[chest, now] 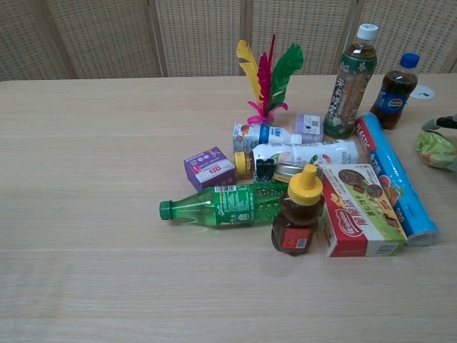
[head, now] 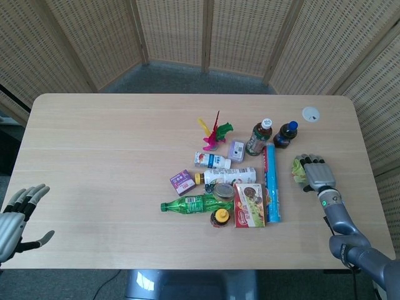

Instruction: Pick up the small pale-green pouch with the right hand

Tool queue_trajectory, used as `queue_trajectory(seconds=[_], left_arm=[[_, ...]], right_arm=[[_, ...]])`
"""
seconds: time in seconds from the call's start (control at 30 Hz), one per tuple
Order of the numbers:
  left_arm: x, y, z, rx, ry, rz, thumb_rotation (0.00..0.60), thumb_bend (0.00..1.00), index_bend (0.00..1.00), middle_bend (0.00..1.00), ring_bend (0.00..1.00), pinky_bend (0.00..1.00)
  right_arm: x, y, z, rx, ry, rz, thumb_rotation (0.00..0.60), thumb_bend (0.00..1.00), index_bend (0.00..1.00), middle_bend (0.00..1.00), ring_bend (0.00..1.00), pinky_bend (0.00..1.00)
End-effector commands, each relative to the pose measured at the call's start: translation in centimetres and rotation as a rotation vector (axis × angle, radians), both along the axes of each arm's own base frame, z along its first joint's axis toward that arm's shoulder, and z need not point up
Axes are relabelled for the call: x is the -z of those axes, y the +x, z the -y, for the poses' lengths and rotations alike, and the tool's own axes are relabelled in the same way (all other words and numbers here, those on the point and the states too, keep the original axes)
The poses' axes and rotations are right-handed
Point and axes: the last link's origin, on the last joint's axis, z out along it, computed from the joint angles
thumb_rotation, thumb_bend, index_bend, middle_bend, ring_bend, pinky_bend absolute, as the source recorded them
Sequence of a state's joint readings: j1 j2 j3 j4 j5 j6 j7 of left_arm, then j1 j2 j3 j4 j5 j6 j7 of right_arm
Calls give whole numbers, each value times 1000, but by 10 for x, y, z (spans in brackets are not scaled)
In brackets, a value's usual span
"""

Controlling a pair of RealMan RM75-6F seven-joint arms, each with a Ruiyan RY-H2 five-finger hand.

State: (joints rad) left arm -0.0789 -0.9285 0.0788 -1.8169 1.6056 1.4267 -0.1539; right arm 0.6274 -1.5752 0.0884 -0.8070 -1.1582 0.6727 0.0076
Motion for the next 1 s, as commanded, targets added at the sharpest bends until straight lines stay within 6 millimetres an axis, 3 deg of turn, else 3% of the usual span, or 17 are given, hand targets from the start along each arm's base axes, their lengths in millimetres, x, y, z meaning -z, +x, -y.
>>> queue_trajectory(seconds=[0.03, 0.13, 0.23, 0.33, 0.53, 0.67, 1.0], left_arm=[[-1, 1, 1, 0, 5, 0, 600, 300, 35, 0, 0, 0], [-2, 0, 2, -2, 8, -4, 600, 296, 35, 0, 0, 0], [-1, 1, 2, -2, 7, -2, 600, 296, 35, 0, 0, 0], [0, 1, 1, 1, 3, 0, 600, 295, 35, 0, 0, 0], [-1, 1, 1, 1, 10, 3, 600, 295, 33, 0, 0, 0], [0, 0, 1, 1, 4, 6, 600, 296, 32, 0, 0, 0], [2, 5, 4, 24, -1, 19, 600, 295, 32, 0, 0, 0]], right_arm=[[5, 2, 3, -20, -19, 36, 600, 489, 154, 322, 280, 63], [4, 1, 2, -33, -29, 58, 600, 509, 381, 547, 534, 270], [4, -1, -1, -35, -32, 77, 600, 511, 510, 688, 682, 414], [3, -4, -2, -27, -39, 93, 600, 513, 565, 762, 781, 507], [-10, -3, -4, -55, -81, 98, 600, 508, 574, 793, 814, 536], [-27, 8, -4, -113, -116, 105, 600, 503, 565, 786, 814, 536], [-85, 76, -2, -298, -216, 168, 600, 492, 560, 787, 794, 508]])
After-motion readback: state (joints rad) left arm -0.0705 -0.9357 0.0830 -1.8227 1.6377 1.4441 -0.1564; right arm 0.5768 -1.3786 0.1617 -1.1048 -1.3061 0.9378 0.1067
